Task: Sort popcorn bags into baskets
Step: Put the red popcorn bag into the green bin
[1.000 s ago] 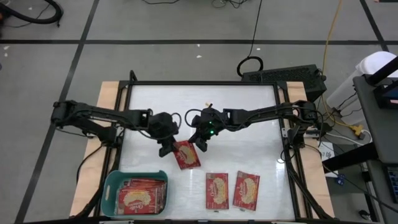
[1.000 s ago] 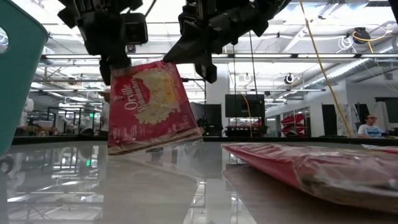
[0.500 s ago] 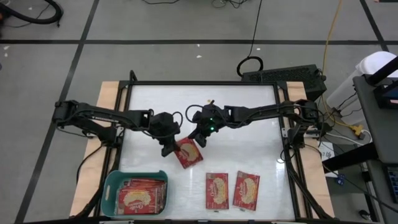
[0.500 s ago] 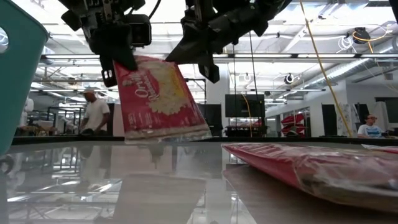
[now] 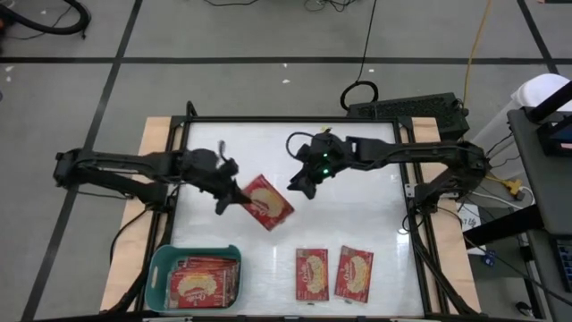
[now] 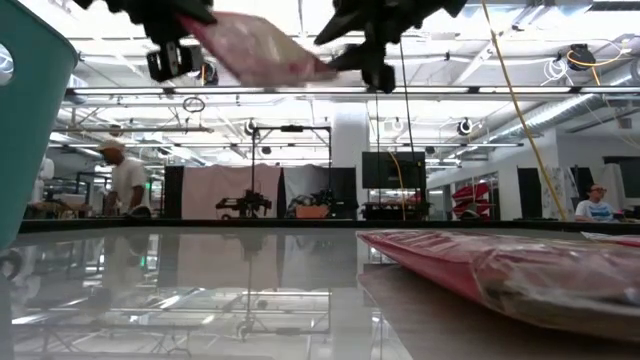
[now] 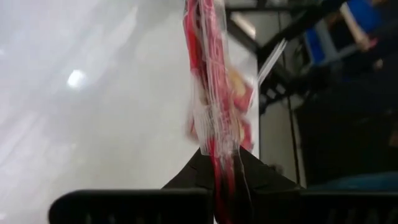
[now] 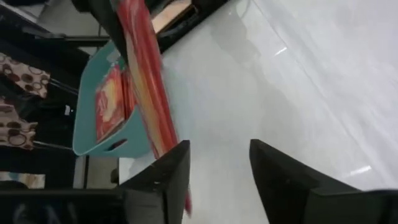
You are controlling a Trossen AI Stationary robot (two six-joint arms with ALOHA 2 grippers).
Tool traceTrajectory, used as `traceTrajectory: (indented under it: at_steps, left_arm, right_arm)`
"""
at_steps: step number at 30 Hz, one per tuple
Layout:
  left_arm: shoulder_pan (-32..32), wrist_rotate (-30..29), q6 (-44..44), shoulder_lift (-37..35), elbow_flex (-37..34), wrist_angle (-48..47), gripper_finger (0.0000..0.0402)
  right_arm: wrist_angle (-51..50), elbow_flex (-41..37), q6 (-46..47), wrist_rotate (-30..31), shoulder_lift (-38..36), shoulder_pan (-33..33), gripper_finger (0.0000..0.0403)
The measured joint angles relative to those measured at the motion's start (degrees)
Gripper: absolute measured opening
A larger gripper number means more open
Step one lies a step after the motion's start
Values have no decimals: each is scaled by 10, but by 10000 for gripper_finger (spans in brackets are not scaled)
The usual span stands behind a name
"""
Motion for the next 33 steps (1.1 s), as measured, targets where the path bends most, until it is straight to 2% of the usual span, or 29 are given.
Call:
traceTrajectory:
  at_steps: [6, 13, 18, 23, 33]
  left_arm:
    - [0, -55, -34, -78, 0, 0, 19]
    - [-1, -115, -67, -141, 0, 10, 21]
    - [-27, -143, -91, -161, 0, 38, 22]
    - [-70, -202, -94, -164, 0, 47, 23]
    - [-122, -267, -90, -161, 0, 50, 23]
  right_arm:
    - [-13, 0, 29, 0, -52, 1, 171]
    - [37, 0, 89, 2, -70, 13, 171]
    - [83, 0, 123, 0, -69, 21, 171]
    - [122, 0, 173, -1, -69, 24, 171]
    - [133, 0, 202, -30, -69, 21, 172]
